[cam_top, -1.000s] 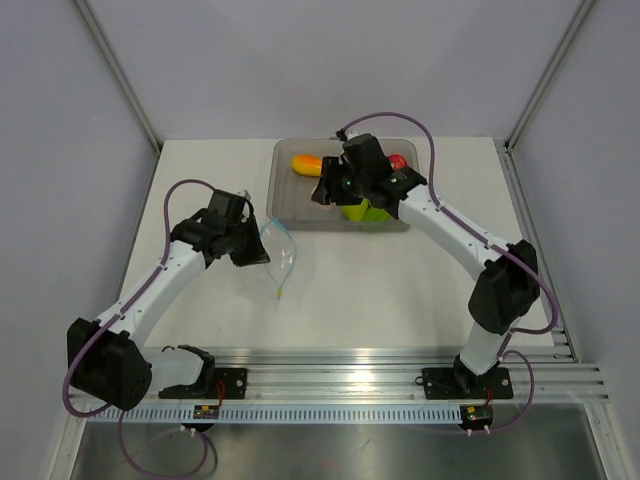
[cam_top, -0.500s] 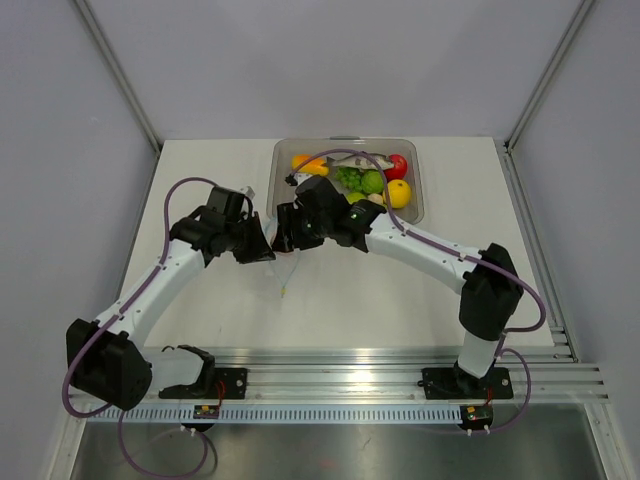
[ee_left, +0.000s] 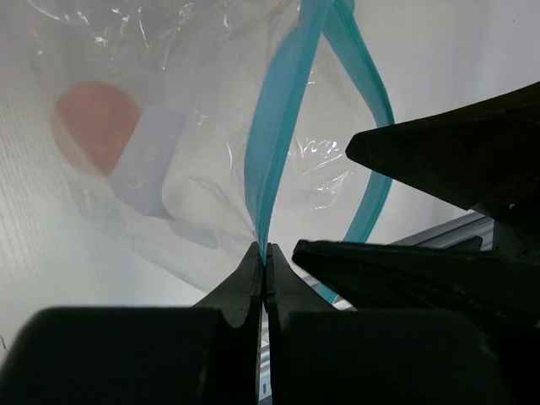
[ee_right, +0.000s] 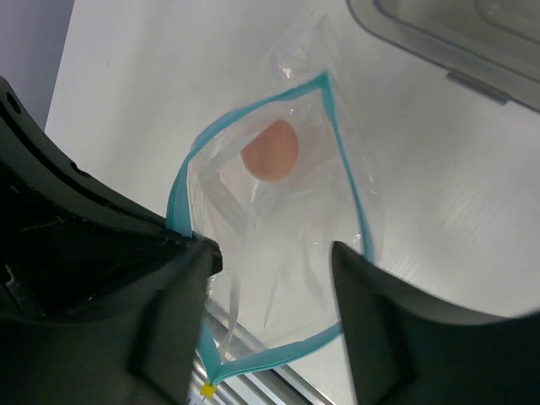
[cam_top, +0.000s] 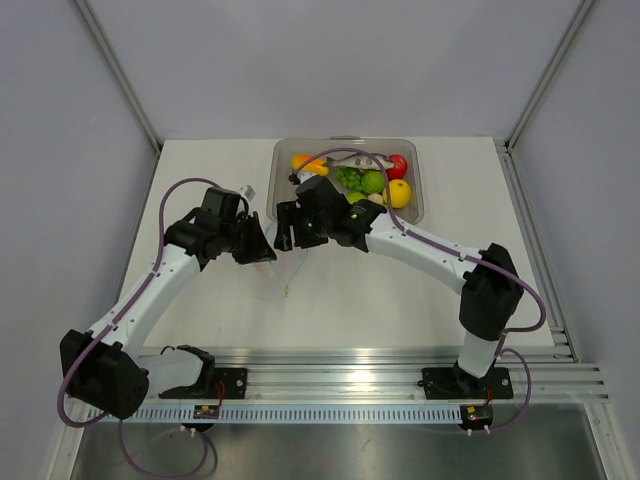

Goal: Place the food in the zip-top bag and seal the zipper
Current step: Place the fake fruit in the zipper food storage bag, then pick up the fake fruit from the bin.

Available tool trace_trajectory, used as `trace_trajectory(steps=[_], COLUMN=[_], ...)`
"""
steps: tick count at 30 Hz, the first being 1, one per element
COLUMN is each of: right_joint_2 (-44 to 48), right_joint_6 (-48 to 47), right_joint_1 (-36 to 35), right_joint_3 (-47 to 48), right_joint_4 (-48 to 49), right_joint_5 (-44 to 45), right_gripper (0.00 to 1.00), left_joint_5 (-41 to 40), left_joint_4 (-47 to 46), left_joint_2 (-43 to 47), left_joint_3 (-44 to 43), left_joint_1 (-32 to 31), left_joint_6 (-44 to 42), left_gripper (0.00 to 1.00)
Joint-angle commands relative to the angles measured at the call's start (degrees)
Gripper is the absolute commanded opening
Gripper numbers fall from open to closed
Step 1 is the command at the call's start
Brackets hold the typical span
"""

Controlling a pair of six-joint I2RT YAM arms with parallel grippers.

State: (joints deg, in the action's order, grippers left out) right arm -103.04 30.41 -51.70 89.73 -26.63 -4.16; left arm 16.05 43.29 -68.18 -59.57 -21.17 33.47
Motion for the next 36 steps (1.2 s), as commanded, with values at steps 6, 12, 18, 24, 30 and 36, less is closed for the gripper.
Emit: trace_trajectory(steps=[6, 12, 18, 24, 30, 36], right_joint_2=[9.61, 8.04, -0.74, -9.97, -13.67, -16.31], right_joint_6=[-1.32, -1.41, -1.59, -1.76, 1.4, 3.25], right_joint_1=[5.72, 19.06, 27.25, 30.08, 31.49, 32.02], right_joint_3=[-1.31, -4.22, -0.62, 3.95, 2.99, 3.17], right_joint_4=[-4.22, -5.09, -8.07, -11.16, -7.92, -6.06], right_joint_5=[15.33, 16.73, 16.91, 13.58, 8.92, 5.48], right_gripper=[0.35, 0.35, 0.52, 0.7, 0.81, 0.75], left_joint_5=[4.16, 4.07, 3.37, 3.28, 3.63, 3.63], left_joint_4=[-4.09, -4.18, -3.74, -3.91, -4.26, -4.26], left_joint_2=[0.68, 0.24, 0.24, 0.24, 0.33, 0.42], left_joint_3=[-1.25, -1.25, -1.51, -1.07, -0.37, 0.07], left_joint_1=[0.16, 0.25, 0.25, 0.25, 0.25, 0.25], left_joint_6=[0.36, 0.19, -0.25, -0.6, -0.87, -0.95], left_gripper=[0.0, 0.0, 0.0, 0.0, 0.0, 0.0])
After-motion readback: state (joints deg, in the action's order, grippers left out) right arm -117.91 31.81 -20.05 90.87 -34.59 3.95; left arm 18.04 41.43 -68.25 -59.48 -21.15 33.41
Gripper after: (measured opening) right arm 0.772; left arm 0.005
